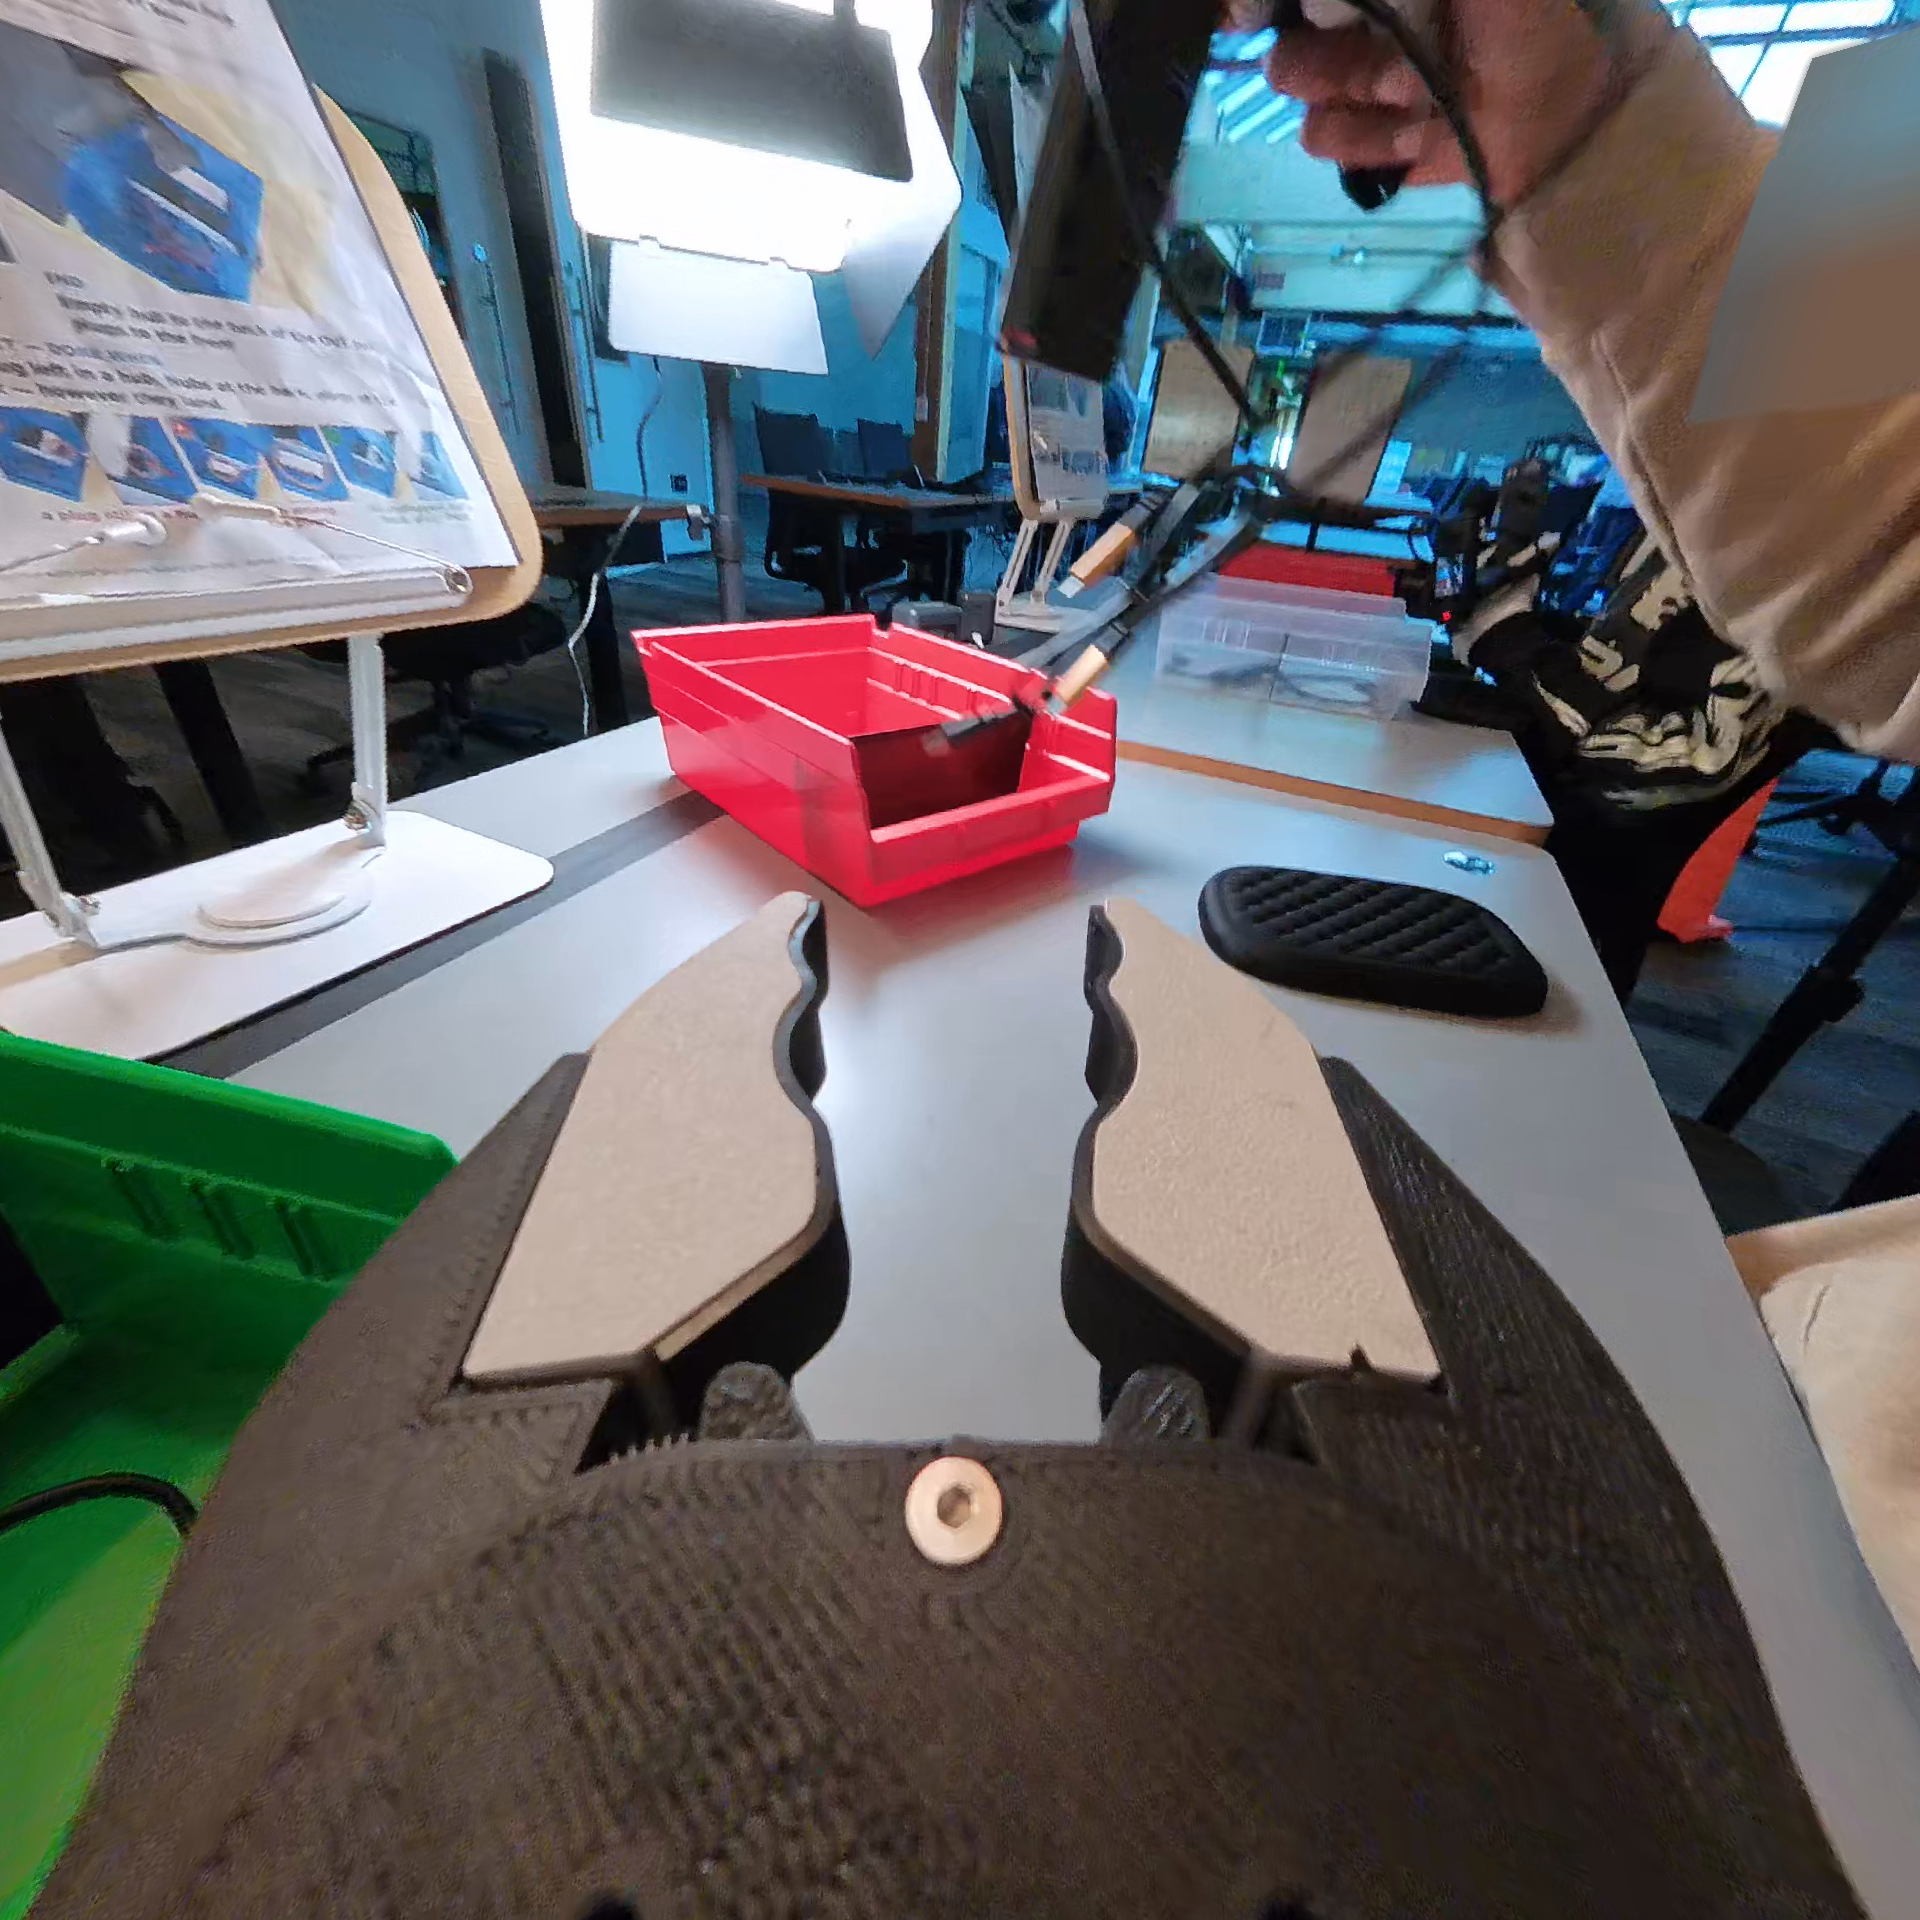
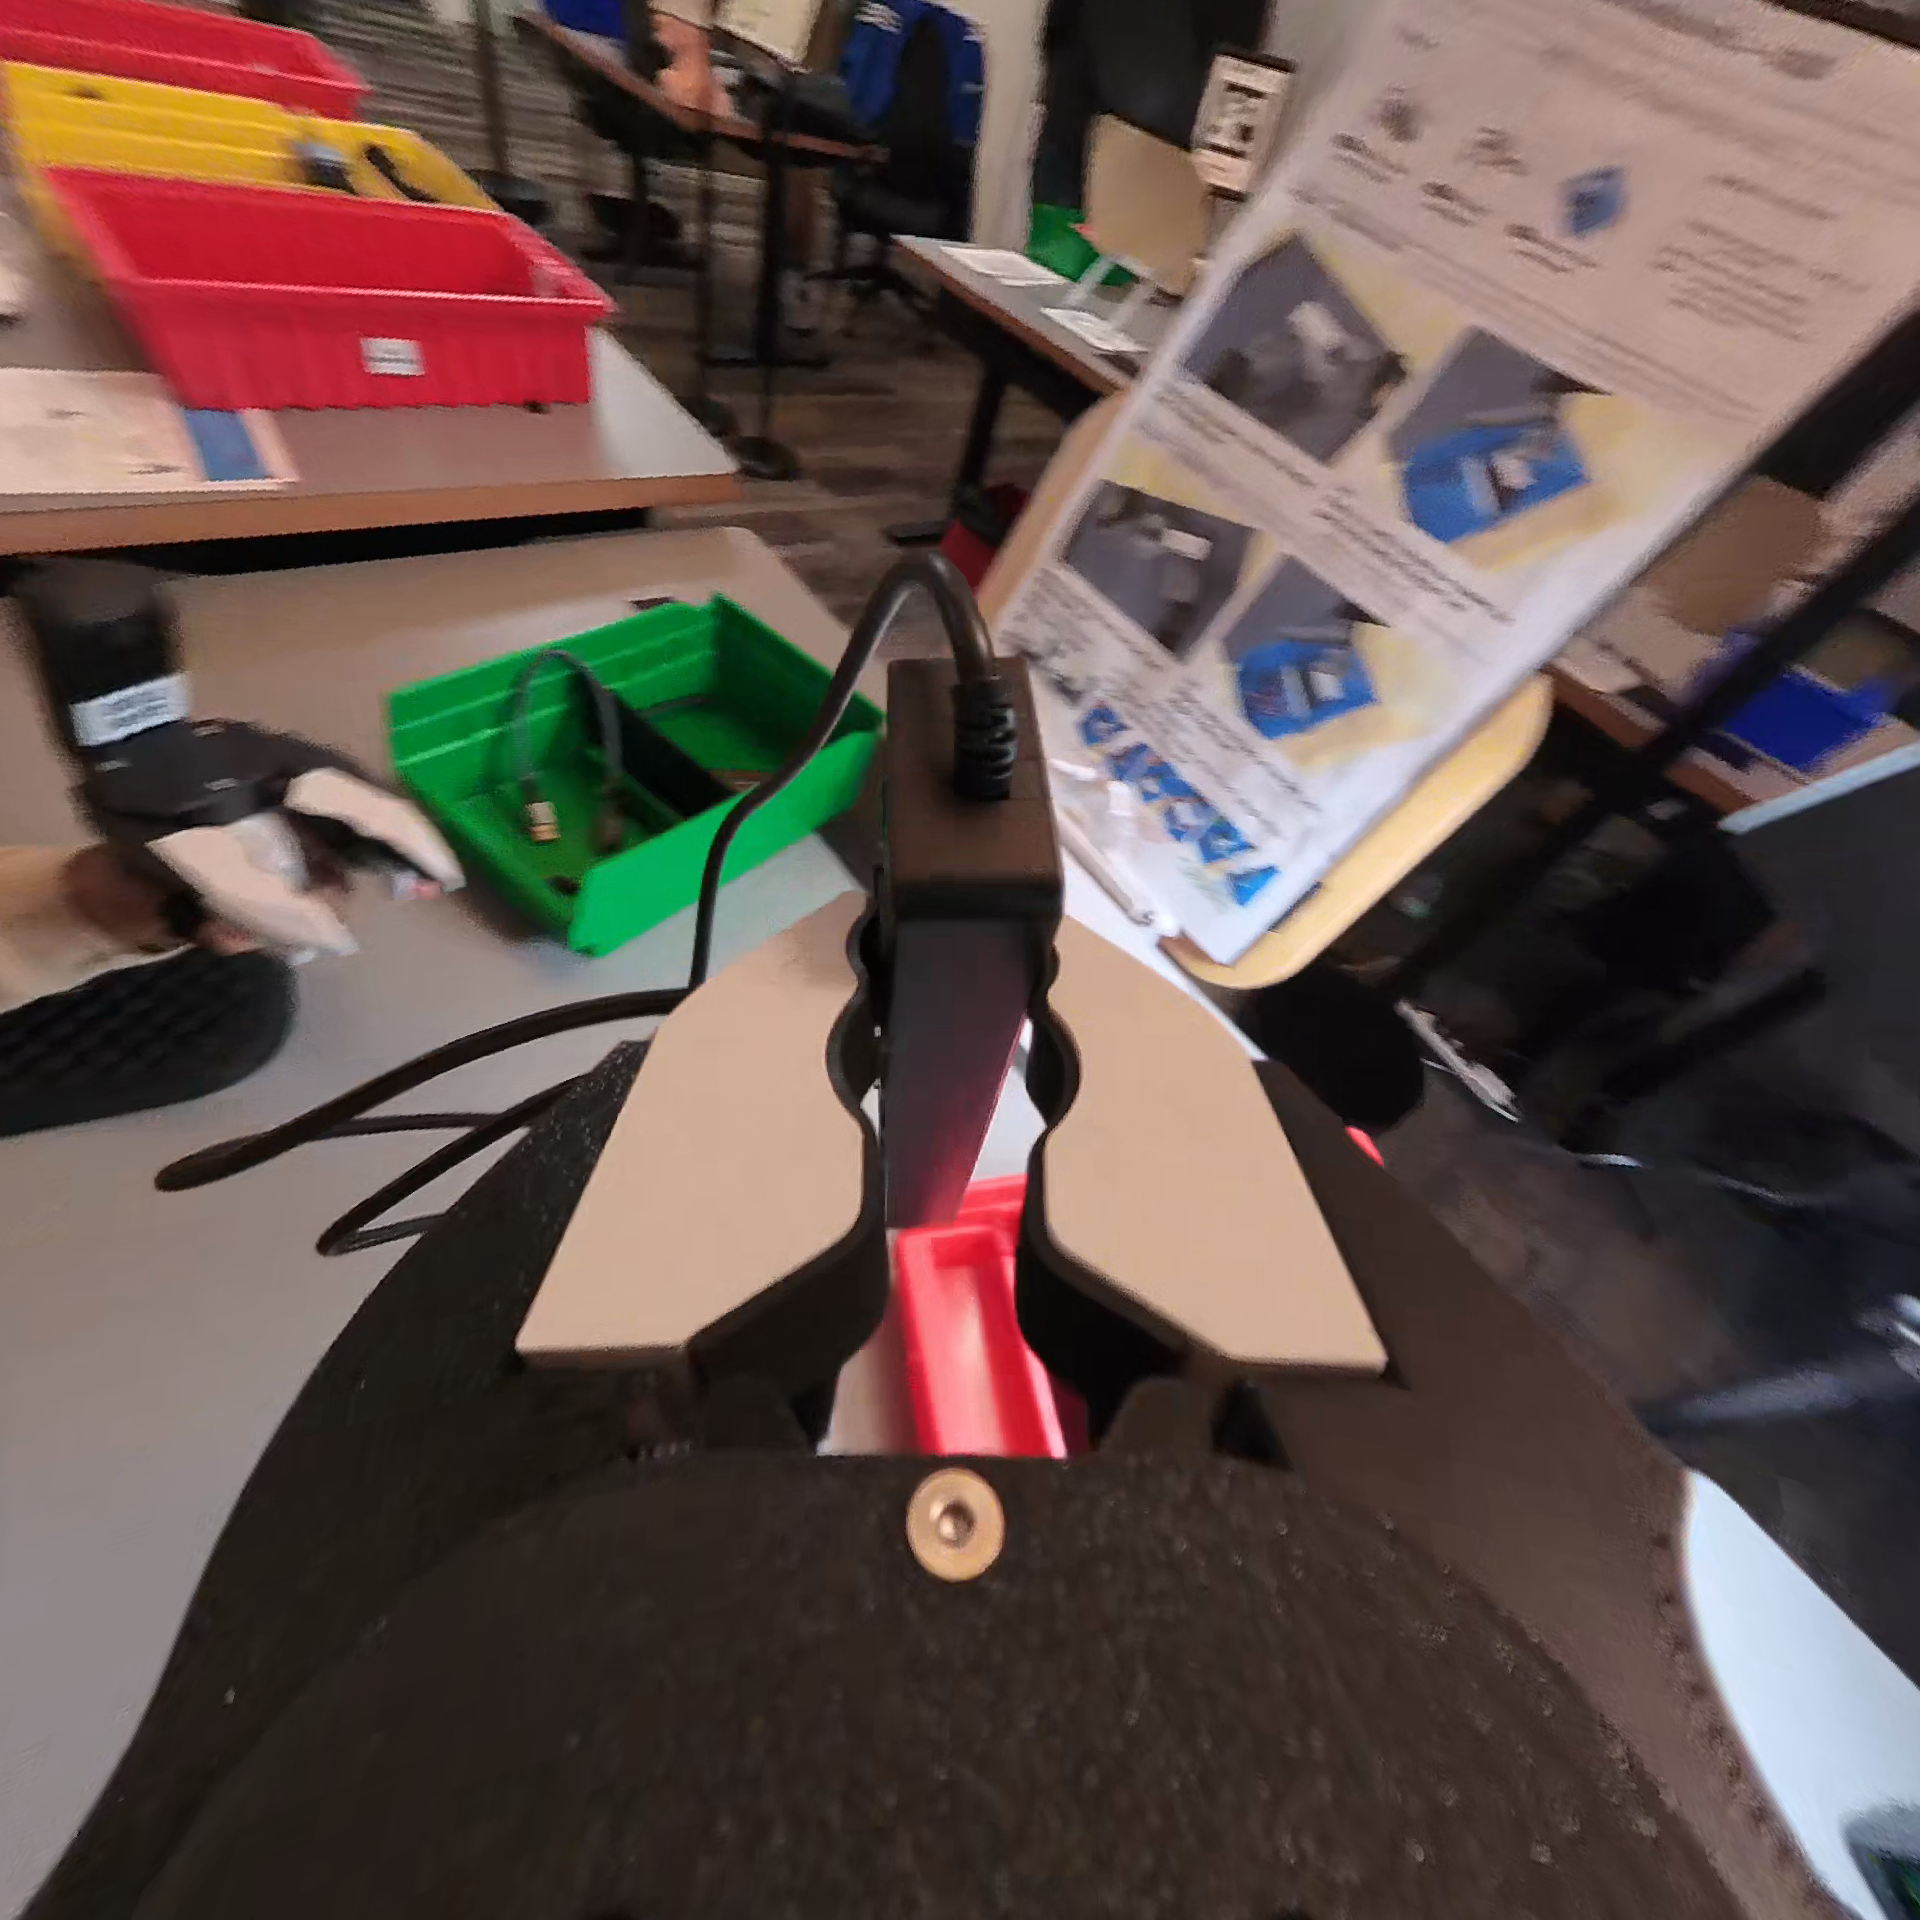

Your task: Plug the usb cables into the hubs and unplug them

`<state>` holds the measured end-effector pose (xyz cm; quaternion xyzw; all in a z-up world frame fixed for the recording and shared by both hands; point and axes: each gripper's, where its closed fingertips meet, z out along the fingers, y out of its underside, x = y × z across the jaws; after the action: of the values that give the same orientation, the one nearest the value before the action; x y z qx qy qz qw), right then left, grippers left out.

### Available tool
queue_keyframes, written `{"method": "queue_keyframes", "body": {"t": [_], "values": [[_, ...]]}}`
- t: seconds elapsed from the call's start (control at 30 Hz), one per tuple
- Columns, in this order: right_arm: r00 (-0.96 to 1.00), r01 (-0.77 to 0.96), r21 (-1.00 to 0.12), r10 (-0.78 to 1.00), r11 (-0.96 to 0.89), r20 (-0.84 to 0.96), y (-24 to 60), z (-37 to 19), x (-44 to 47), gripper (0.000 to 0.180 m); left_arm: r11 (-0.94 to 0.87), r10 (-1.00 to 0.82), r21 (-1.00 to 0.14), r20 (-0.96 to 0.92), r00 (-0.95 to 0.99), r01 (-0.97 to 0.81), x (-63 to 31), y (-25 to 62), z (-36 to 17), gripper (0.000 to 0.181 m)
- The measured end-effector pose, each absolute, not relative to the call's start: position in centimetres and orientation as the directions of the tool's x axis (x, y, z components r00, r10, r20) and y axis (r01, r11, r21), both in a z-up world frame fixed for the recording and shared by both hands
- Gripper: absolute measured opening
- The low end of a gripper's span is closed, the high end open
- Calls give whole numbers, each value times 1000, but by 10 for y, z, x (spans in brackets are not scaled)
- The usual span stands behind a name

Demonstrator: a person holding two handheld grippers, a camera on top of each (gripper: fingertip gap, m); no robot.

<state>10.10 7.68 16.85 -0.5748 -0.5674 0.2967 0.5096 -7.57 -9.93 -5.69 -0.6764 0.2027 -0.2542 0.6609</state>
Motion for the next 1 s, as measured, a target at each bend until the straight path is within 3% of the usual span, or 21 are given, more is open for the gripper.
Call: {"method": "queue_keyframes", "body": {"t": [0.23, 0.43, 0.77, 0.93, 1.0], "values": [[498, 366, -929, 831, 56, 247, 208, 148, 120, 25, -100, -625, -995, 54, 779, -12, -61, -94, -80, 47], [649, 354, -922, 750, -155, 123, 286, 65, 133, 25, -115, -631, -993, 54, 774, -24, -58, -94, -86, 46], [670, 359, -746, 711, -562, -213, 307, -78, 134, 25, -144, -635, -989, 74, 769, -23, -56, -92, -94, 46], [623, 311, -650, 665, -693, -412, 308, -106, 129, 25, -162, -634, -987, 101, 767, -4, -57, -92, -95, 44], [657, 285, -637, 630, -716, -415, 319, -112, 138, 28, -167, -631, -986, 102, 769, -6, -58, -91, -97, 44]]}}
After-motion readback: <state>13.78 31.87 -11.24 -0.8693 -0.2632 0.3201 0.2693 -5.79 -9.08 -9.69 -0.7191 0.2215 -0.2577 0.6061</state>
